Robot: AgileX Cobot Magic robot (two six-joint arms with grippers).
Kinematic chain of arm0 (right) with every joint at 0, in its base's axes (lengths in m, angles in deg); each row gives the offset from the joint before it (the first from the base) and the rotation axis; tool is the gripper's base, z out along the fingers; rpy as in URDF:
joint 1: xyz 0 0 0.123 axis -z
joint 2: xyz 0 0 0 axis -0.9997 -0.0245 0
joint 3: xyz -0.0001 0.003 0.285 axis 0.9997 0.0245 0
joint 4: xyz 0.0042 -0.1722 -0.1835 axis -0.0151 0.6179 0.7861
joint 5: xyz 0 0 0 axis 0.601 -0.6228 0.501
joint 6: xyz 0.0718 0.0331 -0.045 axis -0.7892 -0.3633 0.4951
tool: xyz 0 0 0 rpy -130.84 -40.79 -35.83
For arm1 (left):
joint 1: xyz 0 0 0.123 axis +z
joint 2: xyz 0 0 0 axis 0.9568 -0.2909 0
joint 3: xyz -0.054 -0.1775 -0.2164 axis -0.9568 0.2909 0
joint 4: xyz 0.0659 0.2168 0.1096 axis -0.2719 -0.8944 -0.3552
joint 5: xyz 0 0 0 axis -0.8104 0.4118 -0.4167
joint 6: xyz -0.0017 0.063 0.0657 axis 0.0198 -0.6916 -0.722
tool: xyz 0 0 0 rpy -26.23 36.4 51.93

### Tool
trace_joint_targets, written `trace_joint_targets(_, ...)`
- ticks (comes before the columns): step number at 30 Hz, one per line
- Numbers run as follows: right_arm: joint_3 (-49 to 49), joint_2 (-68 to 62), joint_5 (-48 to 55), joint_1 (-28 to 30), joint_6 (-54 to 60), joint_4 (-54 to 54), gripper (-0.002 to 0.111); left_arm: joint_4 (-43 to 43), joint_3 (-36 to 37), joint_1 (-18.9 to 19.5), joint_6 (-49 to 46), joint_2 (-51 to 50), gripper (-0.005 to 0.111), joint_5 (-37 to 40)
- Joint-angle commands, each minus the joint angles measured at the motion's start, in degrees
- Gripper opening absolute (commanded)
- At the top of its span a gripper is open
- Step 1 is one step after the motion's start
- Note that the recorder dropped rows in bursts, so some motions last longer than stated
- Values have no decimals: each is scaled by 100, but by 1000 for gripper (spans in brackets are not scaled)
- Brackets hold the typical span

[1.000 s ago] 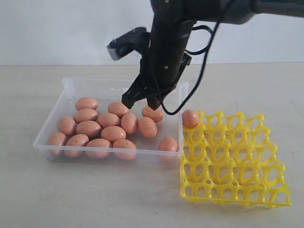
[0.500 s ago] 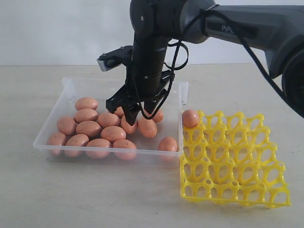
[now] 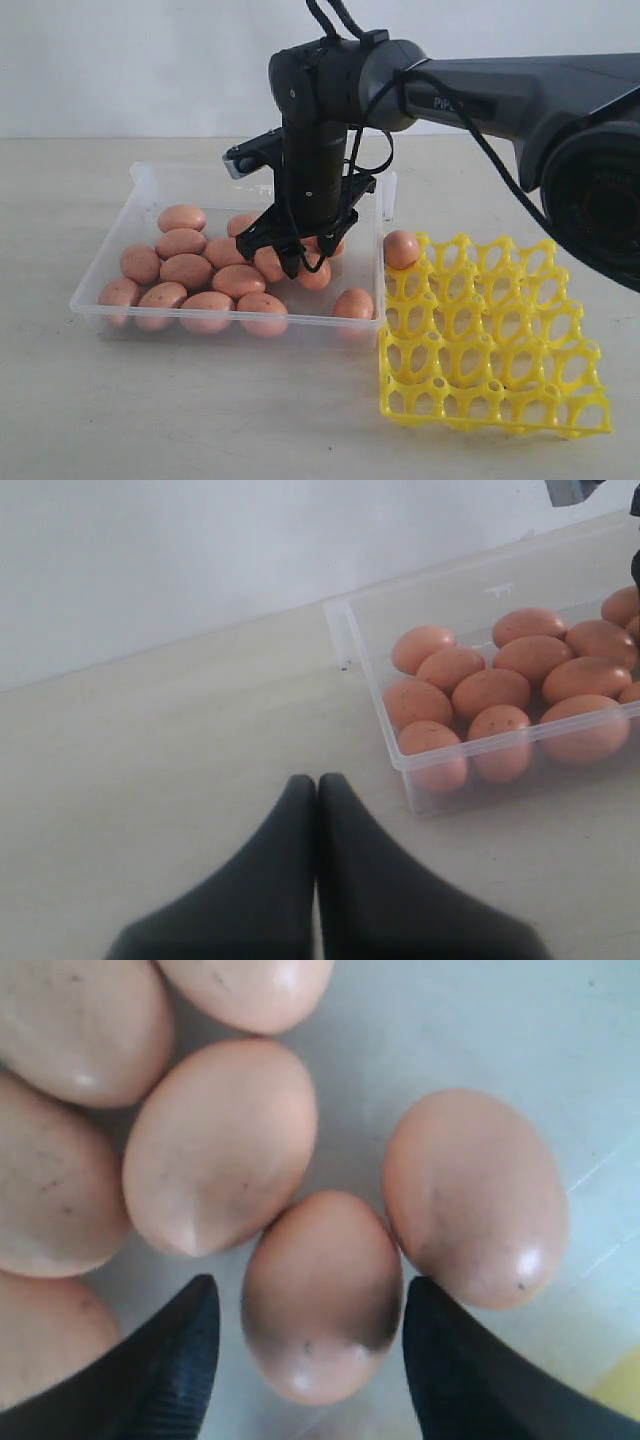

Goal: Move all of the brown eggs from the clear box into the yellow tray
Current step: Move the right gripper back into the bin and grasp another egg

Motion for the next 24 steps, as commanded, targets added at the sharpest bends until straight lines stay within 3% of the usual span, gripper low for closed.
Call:
trace_joint_targets(1, -36, -101, -410, 60, -236, 86, 54, 45, -5, -19, -2, 11, -4, -42)
trace_joint_targets(7, -36, -304, -414, 60, -352, 102, 54, 45, -5, -19, -2, 11, -4, -42)
trace_joint_targets(9, -36, -307, -399, 60, -352, 102, 49, 45, -5, -19, -2, 11, -4, -42)
trace_joint_targets(11, -36, -307, -399, 60, -352, 102, 33, 45, -5, -19, -2, 11, -4, -42)
trace_joint_targets(14, -36, -294, -387, 60, -276, 117, 0, 45, -5, -19, -2, 11, -4, -42)
trace_joint_targets(24, -25, 102, -610, 60, -285, -5, 0, 45, -5, -19, -2, 11, -4, -42)
